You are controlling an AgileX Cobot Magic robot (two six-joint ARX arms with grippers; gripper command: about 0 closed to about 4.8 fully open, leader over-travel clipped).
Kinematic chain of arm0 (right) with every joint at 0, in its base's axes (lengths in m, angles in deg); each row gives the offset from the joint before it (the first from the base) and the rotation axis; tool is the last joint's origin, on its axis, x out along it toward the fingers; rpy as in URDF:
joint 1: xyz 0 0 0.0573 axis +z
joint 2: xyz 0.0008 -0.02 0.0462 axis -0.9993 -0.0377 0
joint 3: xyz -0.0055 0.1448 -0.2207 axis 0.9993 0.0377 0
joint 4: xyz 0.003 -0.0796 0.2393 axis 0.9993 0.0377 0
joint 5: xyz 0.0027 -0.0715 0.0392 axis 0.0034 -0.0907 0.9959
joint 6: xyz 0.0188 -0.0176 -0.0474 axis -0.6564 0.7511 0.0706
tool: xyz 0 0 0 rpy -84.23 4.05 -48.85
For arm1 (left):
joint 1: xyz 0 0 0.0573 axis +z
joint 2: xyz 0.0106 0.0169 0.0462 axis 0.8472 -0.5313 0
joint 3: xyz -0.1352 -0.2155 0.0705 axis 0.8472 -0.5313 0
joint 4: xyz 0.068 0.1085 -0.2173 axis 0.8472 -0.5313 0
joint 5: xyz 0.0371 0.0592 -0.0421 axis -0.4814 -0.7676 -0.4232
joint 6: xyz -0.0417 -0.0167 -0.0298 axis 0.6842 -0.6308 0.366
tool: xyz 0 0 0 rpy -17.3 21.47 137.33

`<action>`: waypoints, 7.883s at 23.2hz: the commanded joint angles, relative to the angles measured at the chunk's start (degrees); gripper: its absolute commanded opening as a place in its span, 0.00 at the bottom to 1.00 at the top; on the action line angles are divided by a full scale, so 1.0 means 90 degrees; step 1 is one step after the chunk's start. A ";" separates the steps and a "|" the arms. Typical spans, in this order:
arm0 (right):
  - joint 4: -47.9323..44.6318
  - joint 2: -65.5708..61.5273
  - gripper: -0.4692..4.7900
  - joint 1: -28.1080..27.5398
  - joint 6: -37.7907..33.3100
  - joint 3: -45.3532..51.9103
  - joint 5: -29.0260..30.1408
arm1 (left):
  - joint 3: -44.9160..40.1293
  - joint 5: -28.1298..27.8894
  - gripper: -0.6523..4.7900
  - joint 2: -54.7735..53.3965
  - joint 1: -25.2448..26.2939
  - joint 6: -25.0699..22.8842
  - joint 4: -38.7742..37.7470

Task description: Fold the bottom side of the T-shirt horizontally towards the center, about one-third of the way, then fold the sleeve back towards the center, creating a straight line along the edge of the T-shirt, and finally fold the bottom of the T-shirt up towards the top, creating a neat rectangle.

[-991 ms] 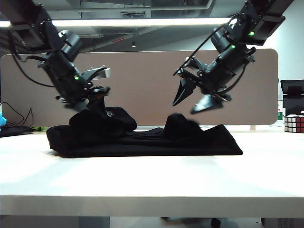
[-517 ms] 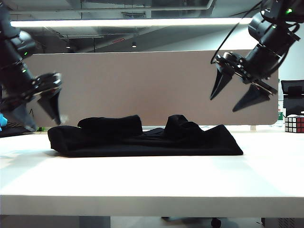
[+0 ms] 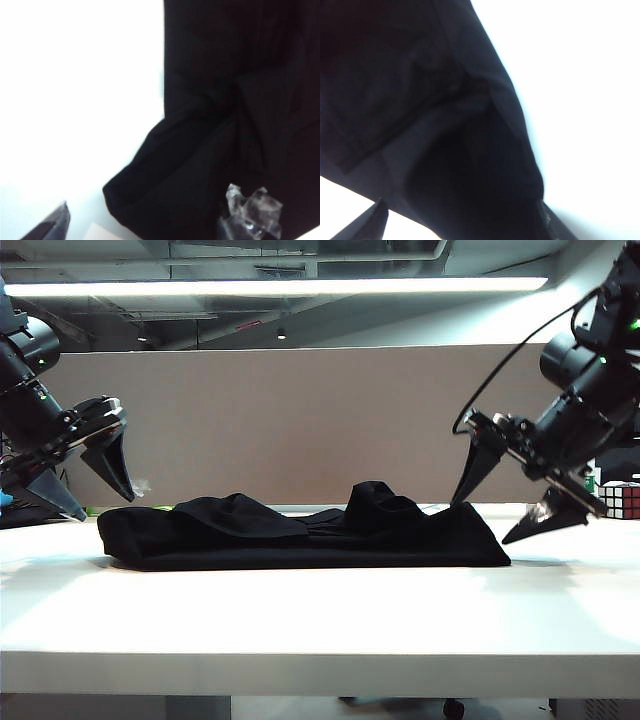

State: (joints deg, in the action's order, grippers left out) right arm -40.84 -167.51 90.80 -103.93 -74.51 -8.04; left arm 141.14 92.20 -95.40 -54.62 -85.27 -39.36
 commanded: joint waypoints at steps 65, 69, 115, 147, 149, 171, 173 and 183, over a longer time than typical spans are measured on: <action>0.2074 0.5615 0.08 0.0333 0.0741 0.2225 -0.0007 | -0.2329 -0.0772 0.11 0.4935 -0.0352 -0.0325 -0.3332; 0.1472 0.5802 0.08 0.0321 0.0437 0.2101 -0.0029 | -0.2271 -0.0765 0.11 0.5217 -0.0350 0.0143 -0.2183; 0.1018 0.1787 0.10 -0.1897 0.0988 -0.1999 0.1525 | 0.1173 0.0019 0.11 0.1744 -0.0189 0.0219 0.0131; -0.2458 0.9243 0.08 -0.1290 0.0891 0.5365 -0.1054 | -0.6419 -0.1100 0.11 1.0280 -0.0231 0.1110 0.2089; -0.2616 0.9517 0.08 -0.1115 0.0872 0.5598 -0.1324 | -0.6679 -0.1205 0.11 1.0637 -0.0231 0.1134 0.2091; -0.2948 1.1147 0.08 0.0889 0.0906 0.8111 -0.3735 | -0.8184 -0.1545 0.11 1.2308 -0.0233 0.2079 0.2453; -0.2931 1.1149 0.08 0.0889 0.0981 0.8111 -0.3696 | -0.8179 -0.1452 0.11 1.2308 -0.0236 0.1994 0.2574; -0.2157 1.2293 0.08 0.0872 0.1207 0.8075 -0.3759 | -0.8221 -0.1501 0.11 1.2308 -0.0238 0.1515 0.2620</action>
State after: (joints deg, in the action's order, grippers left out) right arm -61.63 -56.76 98.73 -93.38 -1.66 -41.68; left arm 67.42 78.65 15.41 -56.74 -70.39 -16.69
